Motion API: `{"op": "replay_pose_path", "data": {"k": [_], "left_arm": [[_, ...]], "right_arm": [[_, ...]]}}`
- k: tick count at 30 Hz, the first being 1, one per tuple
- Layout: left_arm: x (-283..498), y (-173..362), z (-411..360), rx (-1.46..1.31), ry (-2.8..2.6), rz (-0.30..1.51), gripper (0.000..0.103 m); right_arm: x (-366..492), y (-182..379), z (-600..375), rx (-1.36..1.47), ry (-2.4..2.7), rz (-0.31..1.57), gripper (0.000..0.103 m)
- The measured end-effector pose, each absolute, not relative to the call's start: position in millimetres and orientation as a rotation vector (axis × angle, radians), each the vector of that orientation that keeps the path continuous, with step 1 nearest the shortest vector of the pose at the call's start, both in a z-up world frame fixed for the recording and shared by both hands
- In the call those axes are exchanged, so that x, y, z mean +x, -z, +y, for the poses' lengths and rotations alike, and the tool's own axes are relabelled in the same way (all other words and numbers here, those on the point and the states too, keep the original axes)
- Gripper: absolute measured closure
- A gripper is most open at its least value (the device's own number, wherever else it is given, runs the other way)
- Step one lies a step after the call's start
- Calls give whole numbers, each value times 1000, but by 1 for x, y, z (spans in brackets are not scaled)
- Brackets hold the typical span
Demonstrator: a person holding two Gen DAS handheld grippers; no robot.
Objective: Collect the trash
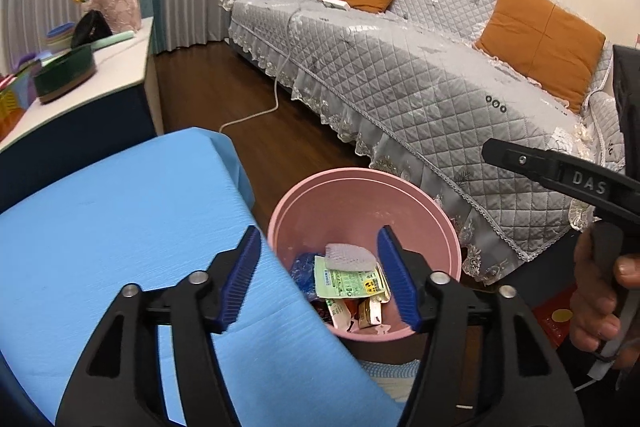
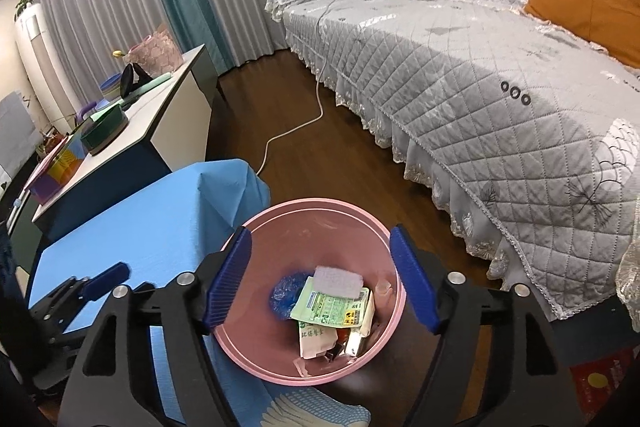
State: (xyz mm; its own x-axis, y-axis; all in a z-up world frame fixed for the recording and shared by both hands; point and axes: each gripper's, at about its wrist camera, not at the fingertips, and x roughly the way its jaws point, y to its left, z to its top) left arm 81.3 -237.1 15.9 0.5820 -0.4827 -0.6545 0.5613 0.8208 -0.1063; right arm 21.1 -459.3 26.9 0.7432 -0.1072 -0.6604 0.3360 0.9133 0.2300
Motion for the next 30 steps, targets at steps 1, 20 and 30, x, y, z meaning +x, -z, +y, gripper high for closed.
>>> {"op": "replay_pose_path", "data": {"k": [1,20,30], "left_arm": [[79,-19,-233,113,609,724,39],[4,-66,-108,11,400,596,19],[-45,-57,-37,-66,212,609,14]], "right_arm": [[19,-29,-458,346,253,689,26],[-47,-59,-353,195,235,602,5],[-77,-57,-285,162,187,588,5]]}}
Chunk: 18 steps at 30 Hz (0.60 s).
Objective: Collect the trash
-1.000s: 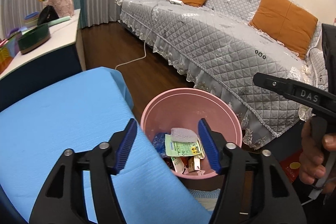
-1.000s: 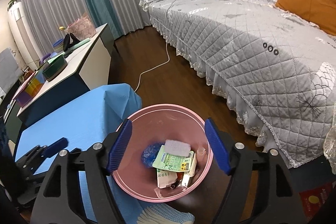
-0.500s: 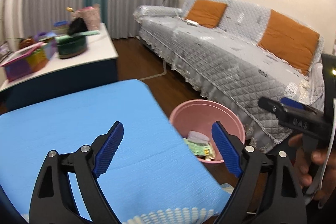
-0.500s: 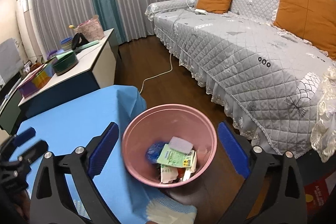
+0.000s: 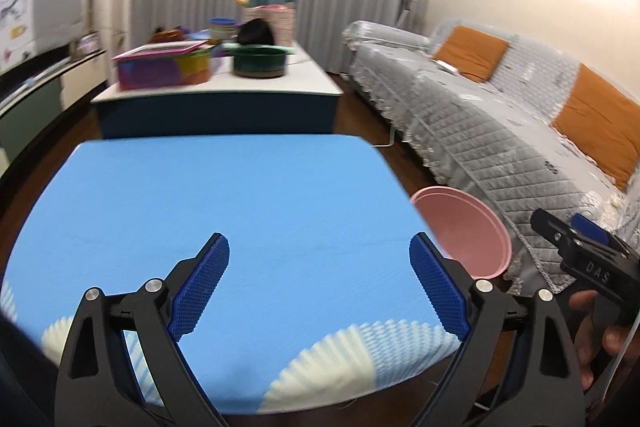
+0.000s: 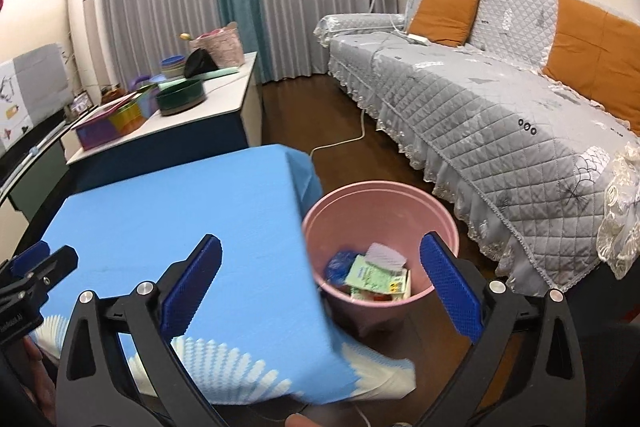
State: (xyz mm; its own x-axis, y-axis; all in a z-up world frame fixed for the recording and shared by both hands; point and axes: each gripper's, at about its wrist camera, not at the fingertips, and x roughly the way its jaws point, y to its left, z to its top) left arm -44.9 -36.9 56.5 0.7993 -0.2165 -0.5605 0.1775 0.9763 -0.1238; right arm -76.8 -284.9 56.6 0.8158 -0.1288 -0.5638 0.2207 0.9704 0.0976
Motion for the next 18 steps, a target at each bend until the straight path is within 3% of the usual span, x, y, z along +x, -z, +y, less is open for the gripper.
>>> {"op": "replay_pose_path", "data": {"k": [8,18], "left_arm": [[-64,-43,-3,-77,88,624,8],[-63,-32,9,-83,61,652,8]], "right_arm": [[-90,-46,-239,115,137,600,5],[-75,-41,-209,52,92,611,5]]}}
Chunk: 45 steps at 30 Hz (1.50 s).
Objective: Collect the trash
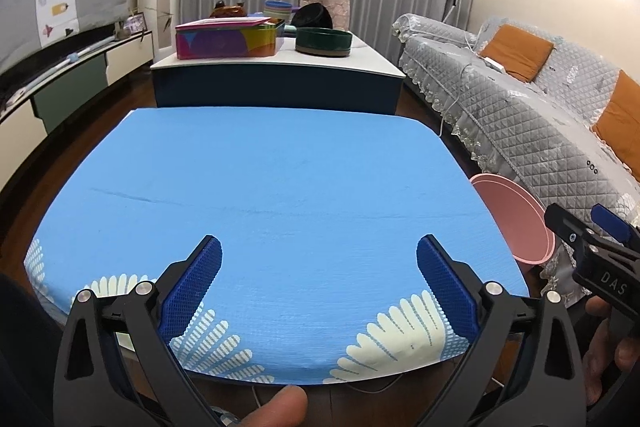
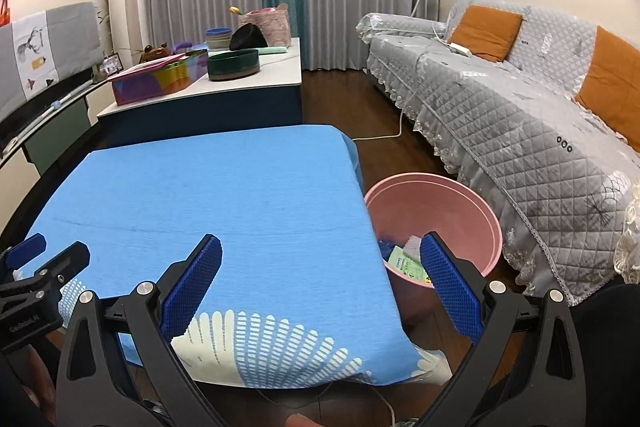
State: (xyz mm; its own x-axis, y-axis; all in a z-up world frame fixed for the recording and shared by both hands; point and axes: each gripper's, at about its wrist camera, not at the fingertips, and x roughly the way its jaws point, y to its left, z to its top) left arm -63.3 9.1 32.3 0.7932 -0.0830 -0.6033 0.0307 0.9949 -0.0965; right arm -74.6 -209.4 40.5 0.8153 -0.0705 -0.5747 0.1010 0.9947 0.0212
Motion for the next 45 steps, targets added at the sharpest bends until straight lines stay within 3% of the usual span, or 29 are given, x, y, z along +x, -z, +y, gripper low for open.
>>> {"op": "replay_pose_path", "data": {"k": [45], "left_arm": [[-63,-33,3,-82,72,642,8]], "right_arm": [[-79,-42,-209,35,100,594,5]]}}
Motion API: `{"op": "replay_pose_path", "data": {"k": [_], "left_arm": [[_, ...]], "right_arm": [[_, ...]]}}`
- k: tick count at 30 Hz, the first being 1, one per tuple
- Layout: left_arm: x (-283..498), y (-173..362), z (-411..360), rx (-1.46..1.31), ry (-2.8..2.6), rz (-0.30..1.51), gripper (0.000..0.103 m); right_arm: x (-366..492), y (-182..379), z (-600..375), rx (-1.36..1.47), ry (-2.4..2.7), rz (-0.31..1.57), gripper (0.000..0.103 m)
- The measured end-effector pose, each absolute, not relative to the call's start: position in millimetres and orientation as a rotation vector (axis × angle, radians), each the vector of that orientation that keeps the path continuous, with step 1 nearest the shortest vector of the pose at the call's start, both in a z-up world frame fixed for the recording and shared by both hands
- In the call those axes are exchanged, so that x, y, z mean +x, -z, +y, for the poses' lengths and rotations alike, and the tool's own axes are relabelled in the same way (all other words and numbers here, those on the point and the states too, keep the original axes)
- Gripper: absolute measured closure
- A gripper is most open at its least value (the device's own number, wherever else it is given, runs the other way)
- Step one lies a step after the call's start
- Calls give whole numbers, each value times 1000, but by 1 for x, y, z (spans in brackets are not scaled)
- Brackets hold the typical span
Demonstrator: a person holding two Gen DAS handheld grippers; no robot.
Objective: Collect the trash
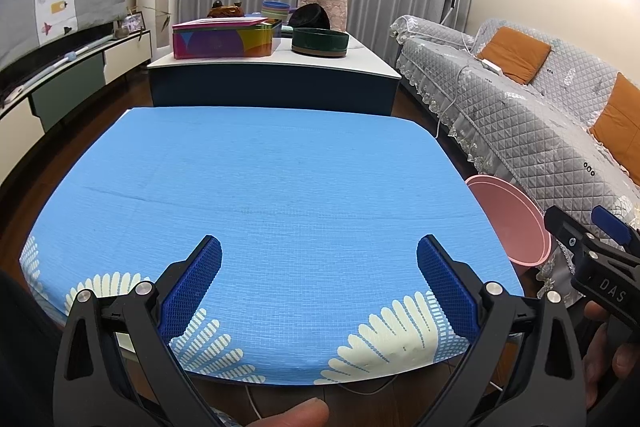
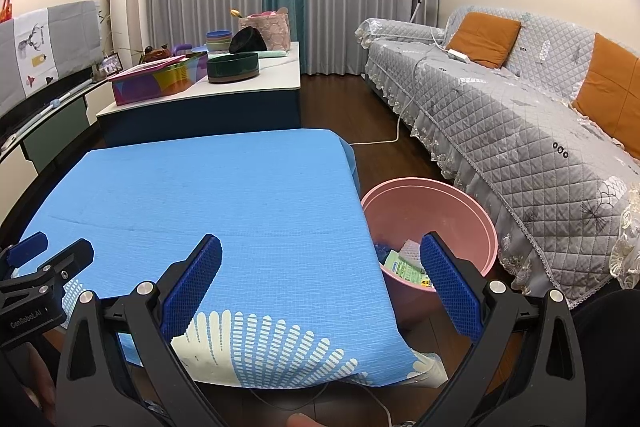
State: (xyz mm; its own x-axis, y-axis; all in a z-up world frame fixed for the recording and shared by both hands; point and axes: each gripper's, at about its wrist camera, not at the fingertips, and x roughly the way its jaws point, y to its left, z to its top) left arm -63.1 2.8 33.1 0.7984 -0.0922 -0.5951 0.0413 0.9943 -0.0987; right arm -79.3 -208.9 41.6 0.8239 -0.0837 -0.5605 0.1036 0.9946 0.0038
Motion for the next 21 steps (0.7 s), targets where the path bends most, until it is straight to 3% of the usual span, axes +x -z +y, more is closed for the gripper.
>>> {"op": "replay_pose_path", "data": {"k": [21], "left_arm": [[-64,-31,-2,-71,79,642,8]], "right_arm": [[-79,-42,-209,36,100,595,5]]}}
